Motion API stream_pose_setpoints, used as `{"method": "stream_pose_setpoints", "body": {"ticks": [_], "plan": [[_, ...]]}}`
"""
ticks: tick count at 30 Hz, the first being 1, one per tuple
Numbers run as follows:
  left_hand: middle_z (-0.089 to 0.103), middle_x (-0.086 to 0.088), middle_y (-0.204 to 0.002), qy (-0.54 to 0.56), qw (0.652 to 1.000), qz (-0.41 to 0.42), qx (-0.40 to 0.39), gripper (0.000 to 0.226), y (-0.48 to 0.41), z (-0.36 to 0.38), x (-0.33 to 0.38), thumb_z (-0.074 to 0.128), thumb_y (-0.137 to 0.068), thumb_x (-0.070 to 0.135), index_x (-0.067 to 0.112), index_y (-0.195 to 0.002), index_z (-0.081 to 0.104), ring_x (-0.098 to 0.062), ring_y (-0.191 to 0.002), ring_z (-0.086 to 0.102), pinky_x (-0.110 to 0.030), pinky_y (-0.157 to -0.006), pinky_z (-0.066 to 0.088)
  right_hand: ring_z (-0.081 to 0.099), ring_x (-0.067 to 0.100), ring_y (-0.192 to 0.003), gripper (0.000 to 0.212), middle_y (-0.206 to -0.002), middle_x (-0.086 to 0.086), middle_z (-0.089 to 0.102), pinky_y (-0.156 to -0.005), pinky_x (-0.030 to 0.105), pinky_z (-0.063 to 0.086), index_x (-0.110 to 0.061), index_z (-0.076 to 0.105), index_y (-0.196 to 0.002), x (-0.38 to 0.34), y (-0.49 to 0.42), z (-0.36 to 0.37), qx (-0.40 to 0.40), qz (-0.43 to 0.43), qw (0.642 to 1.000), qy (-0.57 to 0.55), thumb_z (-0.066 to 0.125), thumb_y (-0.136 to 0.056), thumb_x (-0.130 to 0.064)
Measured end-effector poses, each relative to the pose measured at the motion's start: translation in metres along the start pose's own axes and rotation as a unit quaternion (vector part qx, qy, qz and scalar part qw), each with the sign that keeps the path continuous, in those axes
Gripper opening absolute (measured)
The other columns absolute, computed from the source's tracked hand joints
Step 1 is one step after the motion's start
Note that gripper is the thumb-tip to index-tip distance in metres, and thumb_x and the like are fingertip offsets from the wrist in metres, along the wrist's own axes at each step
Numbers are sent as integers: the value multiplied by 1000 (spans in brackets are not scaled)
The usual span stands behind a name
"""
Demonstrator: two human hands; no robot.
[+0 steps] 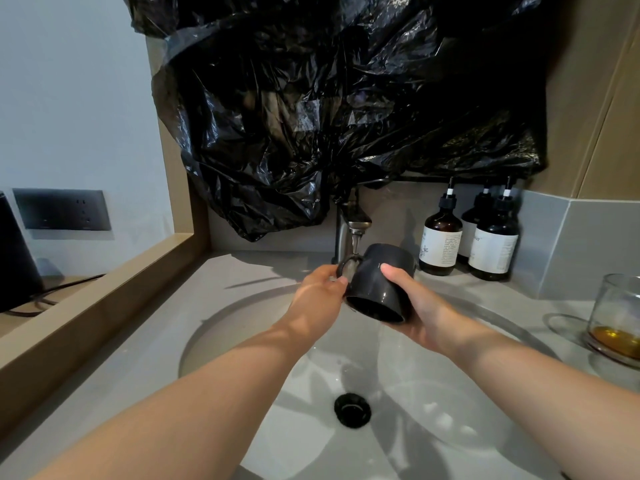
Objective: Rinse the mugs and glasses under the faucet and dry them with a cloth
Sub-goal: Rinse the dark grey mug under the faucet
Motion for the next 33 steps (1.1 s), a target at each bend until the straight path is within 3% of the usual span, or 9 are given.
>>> {"method": "stream_pose_setpoints", "body": {"ticks": [5,9,13,15,19,21,25,29,33], "plan": [[65,2,-99,-29,999,-24,24,13,-4,-4,-9,44,-100,34,27,-102,55,-20,-98,63,-34,-84,49,70,16,-89,38,-102,4,72,-69,25,55,-15,60,-114,2,-6,13,14,-40,993,107,69,-82,-35],[65,-6,-100,-15,997,-63,40,18,-6,-7,-19,41,-100,35,22,-97,54,-28,-96,64,-45,-89,52,70,20,-93,60,-103,4,72,-87,39,56,-17,58,-115,7,-10,22,9,-49,983,175,77,-67,-48],[58,-10,-85,75,988,-108,83,27,-9,-9,-20,42,-102,24,20,-77,51,-40,-98,63,-53,-85,55,68,18,-94,31,-103,3,70,-87,38,56,-24,57,-101,7,-11,26,1,-59,978,200,72,-79,-39],[55,-10,-82,114,981,-131,92,27,-9,-8,-21,43,-101,22,18,-75,50,-42,-103,60,-56,-86,53,66,17,-96,31,-105,2,68,-87,37,55,-23,56,-106,6,-9,25,-11,-60,977,205,70,-82,-37],[61,-17,-93,126,968,-188,113,29,-7,-8,-22,44,-101,24,15,-75,52,-41,-100,63,-52,-81,56,62,20,-103,53,-115,-6,56,-81,40,57,-32,38,-126,1,-3,21,-19,-54,959,276,67,-83,-39],[61,-18,-89,119,961,-212,131,32,-8,-10,-23,45,-101,26,13,-72,51,-39,-92,64,-50,-79,57,59,22,-109,72,-131,-5,48,-78,40,57,-34,25,-141,-4,-4,18,-45,-49,959,274,68,-83,-33],[58,-16,-71,98,949,-258,148,34,-10,-15,-24,49,-99,29,11,-71,54,-36,-71,61,-44,-66,58,55,12,-117,111,-147,-6,36,-97,29,46,-31,9,-150,-12,-5,16,-140,-75,937,312,83,-68,-20],[63,-15,-75,72,951,-272,131,27,-11,-15,-22,40,-99,20,15,-94,66,-30,-56,57,-30,-43,45,52,1,-111,110,-133,-5,48,-85,13,42,-28,21,-147,-17,-3,19,-153,-81,917,358,83,-57,-21],[60,-14,-64,78,953,-266,121,36,-1,-16,-16,41,-100,30,7,-82,60,-27,-50,57,-27,-42,48,62,16,-108,72,-116,1,65,-95,30,49,-19,51,-130,-13,-8,14,-85,-75,944,310,81,-65,-26]]}}
Point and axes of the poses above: each hand's wrist, its own y-axis away from the middle knuckle, its own z-axis out of the palm, x = y × z, the point moved 4 cm from there along -y, towards the middle knuckle
